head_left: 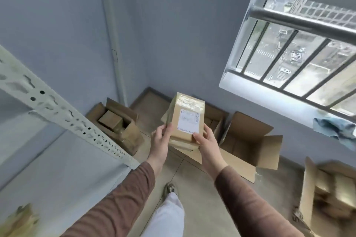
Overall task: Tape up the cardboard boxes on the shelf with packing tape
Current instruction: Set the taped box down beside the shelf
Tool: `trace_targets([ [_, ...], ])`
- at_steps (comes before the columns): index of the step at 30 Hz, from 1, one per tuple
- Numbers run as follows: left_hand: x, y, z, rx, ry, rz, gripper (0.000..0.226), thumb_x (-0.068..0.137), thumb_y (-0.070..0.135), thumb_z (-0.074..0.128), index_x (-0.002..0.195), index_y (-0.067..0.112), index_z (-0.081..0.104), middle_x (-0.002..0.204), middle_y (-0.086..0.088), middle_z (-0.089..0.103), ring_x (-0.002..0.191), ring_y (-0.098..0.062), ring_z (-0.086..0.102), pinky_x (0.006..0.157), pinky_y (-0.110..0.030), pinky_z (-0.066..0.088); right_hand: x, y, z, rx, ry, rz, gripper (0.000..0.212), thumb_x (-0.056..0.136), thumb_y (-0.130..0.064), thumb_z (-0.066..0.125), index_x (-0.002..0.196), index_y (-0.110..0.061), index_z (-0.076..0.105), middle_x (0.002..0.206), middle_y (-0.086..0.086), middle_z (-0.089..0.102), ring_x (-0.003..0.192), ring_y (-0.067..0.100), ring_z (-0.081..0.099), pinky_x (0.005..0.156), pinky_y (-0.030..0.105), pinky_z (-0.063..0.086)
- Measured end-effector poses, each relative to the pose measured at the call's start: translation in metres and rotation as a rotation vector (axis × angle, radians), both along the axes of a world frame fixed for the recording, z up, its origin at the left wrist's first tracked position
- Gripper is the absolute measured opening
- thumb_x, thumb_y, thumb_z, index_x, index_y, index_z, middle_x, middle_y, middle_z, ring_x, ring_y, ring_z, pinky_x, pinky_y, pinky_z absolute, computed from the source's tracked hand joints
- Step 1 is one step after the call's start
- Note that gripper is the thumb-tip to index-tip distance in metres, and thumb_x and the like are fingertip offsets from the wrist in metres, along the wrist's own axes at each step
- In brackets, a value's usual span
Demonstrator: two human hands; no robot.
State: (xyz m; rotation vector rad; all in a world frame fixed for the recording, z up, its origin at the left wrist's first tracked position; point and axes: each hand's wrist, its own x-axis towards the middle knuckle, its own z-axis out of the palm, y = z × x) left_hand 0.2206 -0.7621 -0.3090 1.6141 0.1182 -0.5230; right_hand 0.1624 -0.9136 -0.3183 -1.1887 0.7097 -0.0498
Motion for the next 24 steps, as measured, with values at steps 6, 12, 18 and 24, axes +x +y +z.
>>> trace_targets([
  [6, 0.086, -0.044, -0.085, 0.084, 0.223, -0.151, 0.058, 0.095, 0.039, 0.069, 0.148, 0.029, 0.046, 0.134, 0.011, 0.063, 0.121, -0.005, 0.058, 0.088, -0.021, 0.043, 0.078, -0.041, -0.08, 0.03, 0.163, 0.066, 0.059, 0.102, -0.01, 0.056, 0.152, -0.036, 0.04, 0.129, -0.008, 0.071, 0.119, 0.013, 0.066, 0.102, 0.037, 0.049],
  [12, 0.142, -0.091, -0.172, 0.121, 0.35, -0.167, 0.073, 0.084, 0.053, 0.072, 0.149, 0.034, 0.045, 0.137, 0.013, 0.06, 0.124, -0.007, 0.056, 0.095, -0.027, 0.043, 0.136, -0.083, -0.166, 0.093, 0.322, 0.031, 0.047, 0.104, -0.015, 0.055, 0.145, -0.036, 0.045, 0.127, -0.009, 0.07, 0.116, 0.018, 0.066, 0.097, 0.038, 0.051],
  [18, 0.187, -0.144, -0.292, 0.265, 0.503, -0.059, 0.058, 0.09, 0.048, 0.071, 0.133, 0.022, 0.043, 0.13, 0.0, 0.056, 0.116, -0.019, 0.055, 0.095, -0.036, 0.044, 0.188, -0.118, -0.286, 0.081, 0.47, -0.097, 0.057, 0.103, -0.011, 0.057, 0.155, -0.014, 0.033, 0.143, 0.006, 0.059, 0.127, 0.027, 0.06, 0.114, 0.05, 0.044],
  [24, 0.241, -0.19, -0.412, 0.176, 0.562, 0.033, 0.062, 0.095, 0.041, 0.069, 0.148, 0.022, 0.041, 0.139, 0.0, 0.057, 0.124, -0.018, 0.055, 0.11, -0.039, 0.042, 0.252, -0.145, -0.404, 0.05, 0.549, -0.171, 0.047, 0.101, -0.013, 0.062, 0.142, -0.013, 0.039, 0.136, 0.01, 0.059, 0.123, 0.029, 0.059, 0.11, 0.047, 0.046],
])
